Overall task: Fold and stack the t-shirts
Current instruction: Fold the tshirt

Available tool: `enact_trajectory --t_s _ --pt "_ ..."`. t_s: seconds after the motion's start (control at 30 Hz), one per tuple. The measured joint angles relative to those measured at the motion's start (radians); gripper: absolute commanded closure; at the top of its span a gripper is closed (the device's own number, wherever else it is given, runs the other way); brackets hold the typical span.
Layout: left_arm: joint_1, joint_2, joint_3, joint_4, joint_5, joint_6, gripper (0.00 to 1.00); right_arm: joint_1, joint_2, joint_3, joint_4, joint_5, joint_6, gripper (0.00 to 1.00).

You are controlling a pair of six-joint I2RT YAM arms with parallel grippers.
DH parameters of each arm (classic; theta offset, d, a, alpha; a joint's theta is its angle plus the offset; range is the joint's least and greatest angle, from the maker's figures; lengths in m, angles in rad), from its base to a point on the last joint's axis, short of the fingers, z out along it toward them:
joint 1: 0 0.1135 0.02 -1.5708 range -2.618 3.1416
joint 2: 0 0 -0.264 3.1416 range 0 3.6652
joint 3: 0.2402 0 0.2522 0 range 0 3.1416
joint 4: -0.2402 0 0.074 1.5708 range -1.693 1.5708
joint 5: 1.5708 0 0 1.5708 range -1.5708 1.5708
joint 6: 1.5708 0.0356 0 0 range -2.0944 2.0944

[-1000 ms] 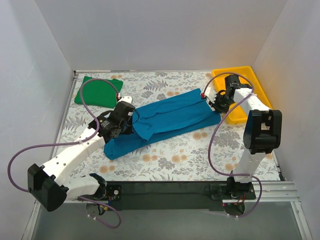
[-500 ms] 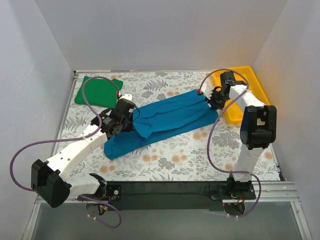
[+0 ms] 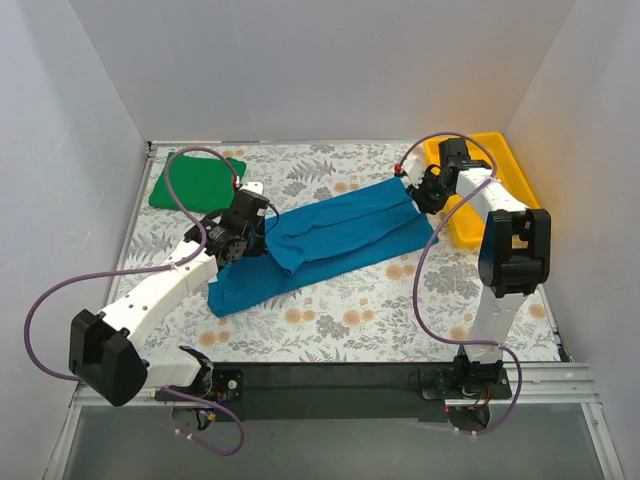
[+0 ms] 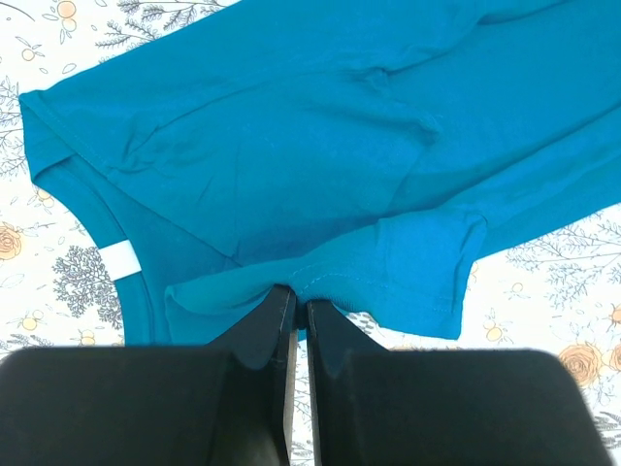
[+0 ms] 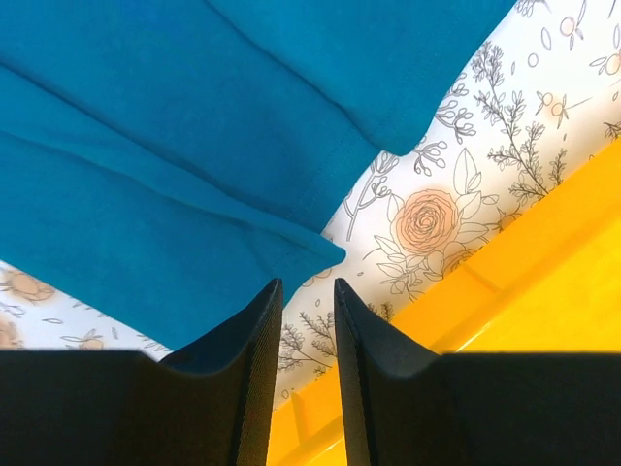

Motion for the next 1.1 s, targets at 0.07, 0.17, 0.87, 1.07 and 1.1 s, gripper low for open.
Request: enact_trajectory --t_s 0.07,0.17,0.87,1.07,1.1 --pt "0.011 0.011 0.003 0.007 0.002 0.003 1.0 0.0 -0.027 -0.014 0.006 -0.042 0.019 0.63" --pt "0.029 0.026 0.004 0.021 0.003 0.01 1.0 0.0 -0.111 -0.084 0.017 -0.129 0.04 0.63" --pt "0.09 0.245 0.114 0.088 0.017 0.099 1.0 -0.074 -0.354 -0.438 0.08 -0.475 0.095 0.61" --pt "0.1 0.314 0.161 0.095 0.016 0.13 1.0 -0.106 -0.358 -0.444 0.084 -0.505 0.096 0.61" --pt "0.103 0.325 0.167 0.098 0.016 0.133 1.0 -0.107 -0.358 -0.444 0.085 -0.507 0.096 0.61"
